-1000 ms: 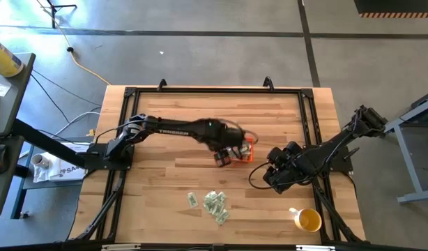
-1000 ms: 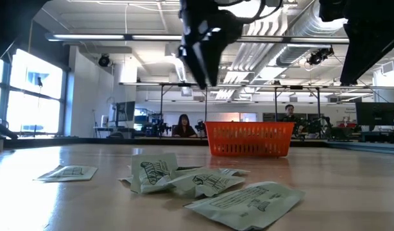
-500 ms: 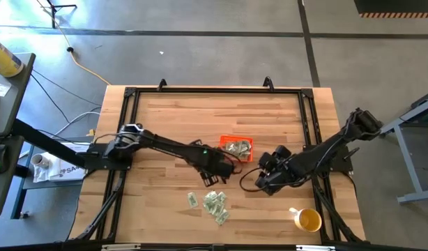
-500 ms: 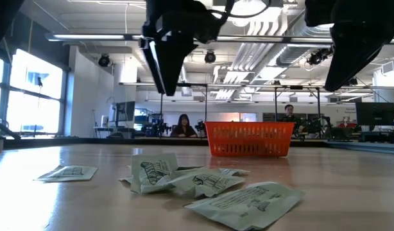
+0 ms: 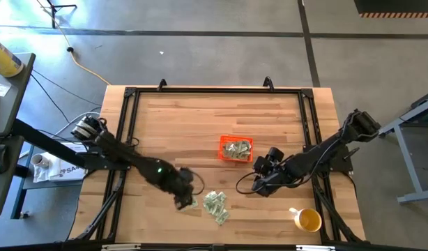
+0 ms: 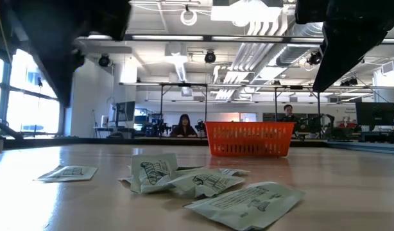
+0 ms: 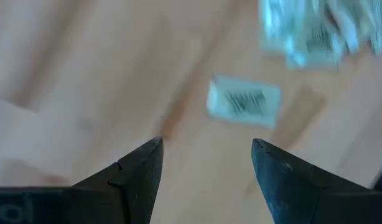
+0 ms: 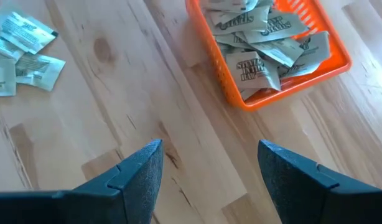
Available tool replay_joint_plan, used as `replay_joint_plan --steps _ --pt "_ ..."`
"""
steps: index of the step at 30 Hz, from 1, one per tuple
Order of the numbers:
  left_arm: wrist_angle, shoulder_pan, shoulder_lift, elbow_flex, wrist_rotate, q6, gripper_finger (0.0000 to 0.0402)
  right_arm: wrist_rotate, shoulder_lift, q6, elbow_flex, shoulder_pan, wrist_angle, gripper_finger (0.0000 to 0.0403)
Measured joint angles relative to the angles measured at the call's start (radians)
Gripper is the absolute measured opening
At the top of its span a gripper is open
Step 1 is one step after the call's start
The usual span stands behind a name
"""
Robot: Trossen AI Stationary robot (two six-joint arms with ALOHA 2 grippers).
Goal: Pick and place Stevia / Truvia into bins
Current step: Put the white stevia packet into the orange bin
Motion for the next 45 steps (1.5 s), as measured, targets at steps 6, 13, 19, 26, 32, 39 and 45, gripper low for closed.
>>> replay_joint_plan --steps 6,13,19,26,32,39,45 --pt "0.238 -0.09 0.004 -0.141 0.014 0.026 0.028 -0.037 0.0 -0.032 0.0 -0.031 0.016 0.0252" --pt "0.313 -0.134 0.004 -0.165 -0.112 0.54 0.028 -0.056 0.0 -0.102 0.0 -0.066 0.028 0.0252" --pt "0.339 -0.124 0.038 -0.165 -0.108 0.863 0.028 -0.055 0.0 -0.104 0.0 -0.091 0.029 0.0252" --pt "0.484 -0.065 0.066 -0.198 -0.085 0.961 0.028 -0.052 0.0 -0.104 0.0 -0.092 0.029 0.0252" --pt "0.562 0.019 0.067 -0.231 0.074 0.964 0.028 -0.055 0.0 -0.104 0.0 -0.092 0.029 0.0252" --pt "0.557 0.098 0.067 -0.234 0.177 1.006 0.028 -0.042 0.0 -0.104 0.0 -0.092 0.028 0.0252" --pt "0.561 0.083 0.108 -0.233 0.249 1.009 0.028 -0.04 0.0 -0.103 0.0 -0.092 0.02 0.0252"
